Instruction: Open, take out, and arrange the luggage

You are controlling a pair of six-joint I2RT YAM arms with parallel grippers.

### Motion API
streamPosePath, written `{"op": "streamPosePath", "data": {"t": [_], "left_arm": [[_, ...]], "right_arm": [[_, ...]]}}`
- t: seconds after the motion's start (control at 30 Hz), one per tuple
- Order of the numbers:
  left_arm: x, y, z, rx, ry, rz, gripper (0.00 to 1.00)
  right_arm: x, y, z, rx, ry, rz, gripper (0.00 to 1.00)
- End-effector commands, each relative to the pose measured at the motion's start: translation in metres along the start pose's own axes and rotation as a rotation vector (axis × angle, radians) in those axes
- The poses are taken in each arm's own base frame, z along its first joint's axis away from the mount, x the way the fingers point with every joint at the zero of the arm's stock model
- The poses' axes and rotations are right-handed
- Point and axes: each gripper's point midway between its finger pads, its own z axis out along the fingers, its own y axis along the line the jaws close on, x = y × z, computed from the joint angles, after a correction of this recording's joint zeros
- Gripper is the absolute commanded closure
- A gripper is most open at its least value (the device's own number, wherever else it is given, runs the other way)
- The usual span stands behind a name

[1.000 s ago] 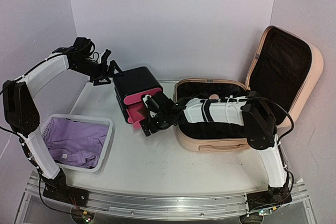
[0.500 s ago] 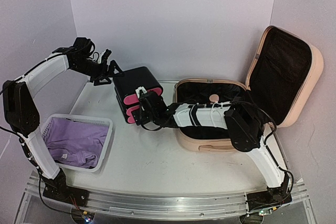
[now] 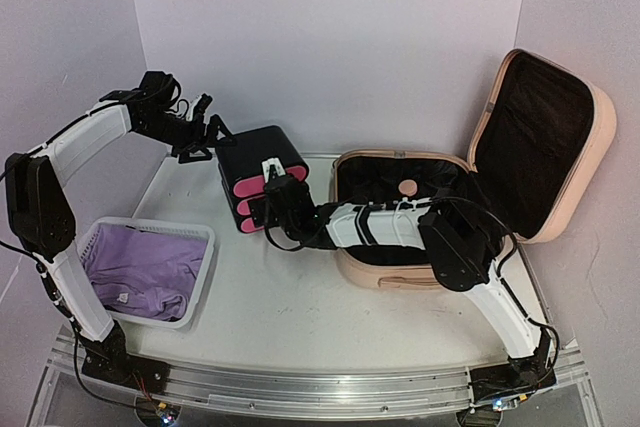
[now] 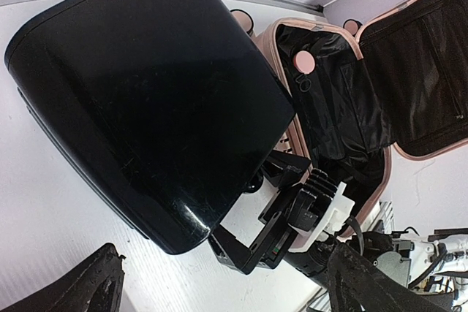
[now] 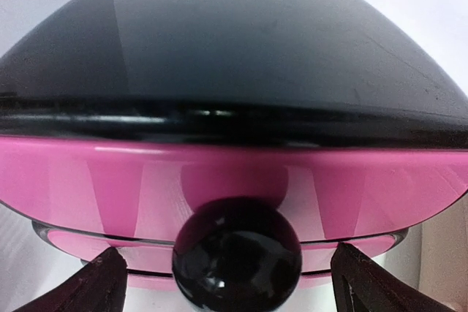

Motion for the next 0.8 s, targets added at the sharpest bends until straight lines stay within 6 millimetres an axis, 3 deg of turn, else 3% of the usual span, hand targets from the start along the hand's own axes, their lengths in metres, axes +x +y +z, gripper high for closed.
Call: {"op": "streamPosePath", "data": {"t": [0.0,0.2,0.33,0.47,0.57,0.77], "left_arm": [[-0.012,-0.011,-0.013,0.021,-0.059,0.035,0.02],[-0.012,-0.011,-0.013,0.021,-0.058,0.035,0.02],[-0.012,-0.012,-0.014,0.025,-0.059,0.033,0.02],[-0.012,-0.014,-0.015,0.028,-0.062,0.033,0.02],[-0.013,-0.013,-0.018,0.012,-0.071,0.043,0.02],[-0.012,-0.011,-0.013,0.022,-0.058,0.033,0.02]], "right_arm": [[-0.037,-0.005,-0.002,0.009,-0.108,0.115,0.02],[-0.009,0.0,-0.043,-0.151,0.026,0.085,0.02],[0.034,0.009,-0.057,-0.251,0.198,-0.021,0.02],[0.054,0.003,-0.046,-0.194,0.236,-0.052,0.02],[0.052,-0.005,-0.026,-0.095,0.197,-0.042,0.03],[0.045,-0.007,-0.002,-0.021,0.083,0.025,0.23]]}}
